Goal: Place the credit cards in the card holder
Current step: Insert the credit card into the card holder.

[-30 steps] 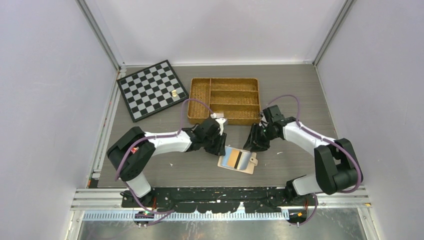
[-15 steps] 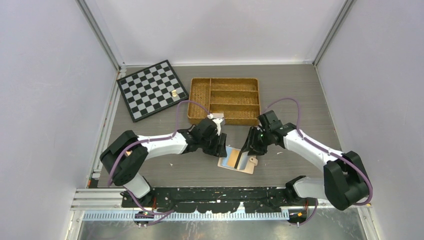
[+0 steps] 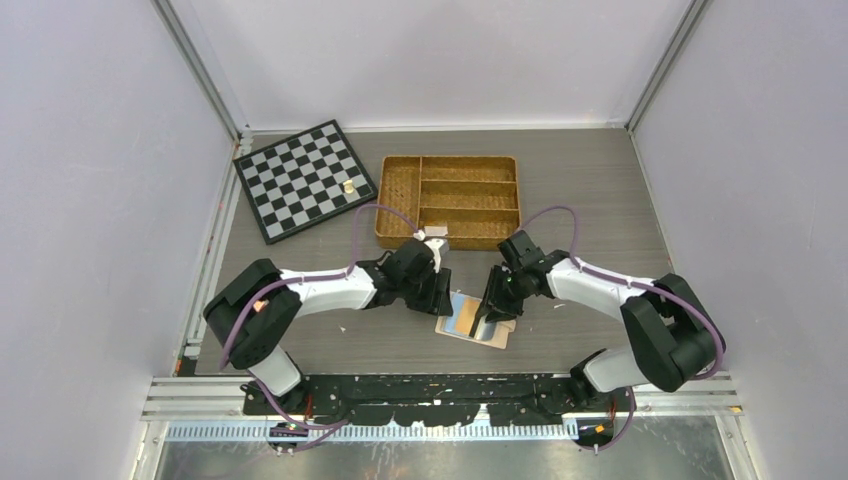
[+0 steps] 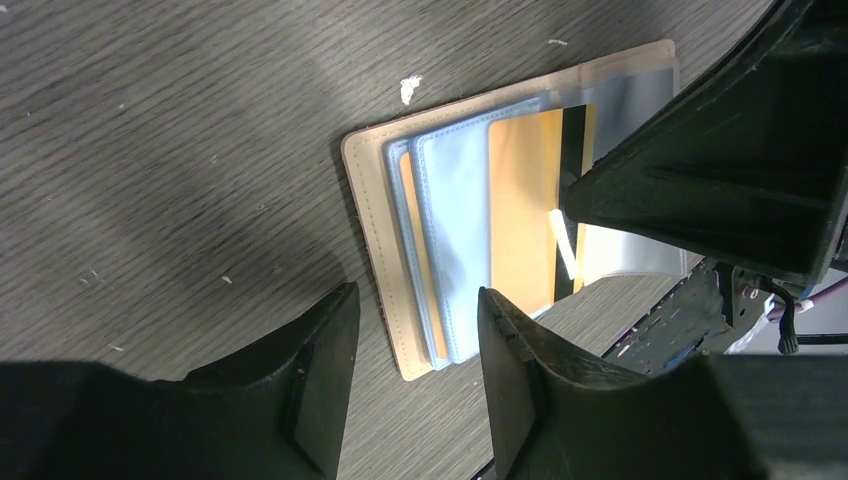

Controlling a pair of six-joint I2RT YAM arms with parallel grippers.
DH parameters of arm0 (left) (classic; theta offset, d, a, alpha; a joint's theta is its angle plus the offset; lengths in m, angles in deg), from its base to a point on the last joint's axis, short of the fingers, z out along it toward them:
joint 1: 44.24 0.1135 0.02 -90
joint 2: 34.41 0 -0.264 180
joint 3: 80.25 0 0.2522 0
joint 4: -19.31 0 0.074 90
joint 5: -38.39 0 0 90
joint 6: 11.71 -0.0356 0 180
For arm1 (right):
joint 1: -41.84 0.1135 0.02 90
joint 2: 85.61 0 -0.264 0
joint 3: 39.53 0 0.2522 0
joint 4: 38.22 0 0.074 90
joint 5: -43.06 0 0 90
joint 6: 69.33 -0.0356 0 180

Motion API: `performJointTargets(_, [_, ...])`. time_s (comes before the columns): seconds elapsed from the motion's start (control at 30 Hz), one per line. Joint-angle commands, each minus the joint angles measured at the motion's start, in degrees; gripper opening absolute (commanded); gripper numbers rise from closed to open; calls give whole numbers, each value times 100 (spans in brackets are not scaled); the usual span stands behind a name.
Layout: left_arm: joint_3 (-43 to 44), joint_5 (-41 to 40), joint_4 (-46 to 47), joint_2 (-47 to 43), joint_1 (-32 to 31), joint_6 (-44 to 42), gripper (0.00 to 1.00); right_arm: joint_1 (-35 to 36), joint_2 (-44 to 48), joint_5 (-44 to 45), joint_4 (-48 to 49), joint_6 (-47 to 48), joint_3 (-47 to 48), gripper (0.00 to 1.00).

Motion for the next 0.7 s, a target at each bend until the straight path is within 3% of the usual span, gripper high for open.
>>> performJointTargets(0.0, [-80,93,287,29,-32,46,48,86,-79,218,258,-165,46,33])
performJointTargets(0.27, [-106,188,333,91,-35,36,40,188,-134,253,525,-297,175,32])
performJointTargets(0.67, [-169,235,500,17,-34,71,37,583,-313,522,754,-592,455,32])
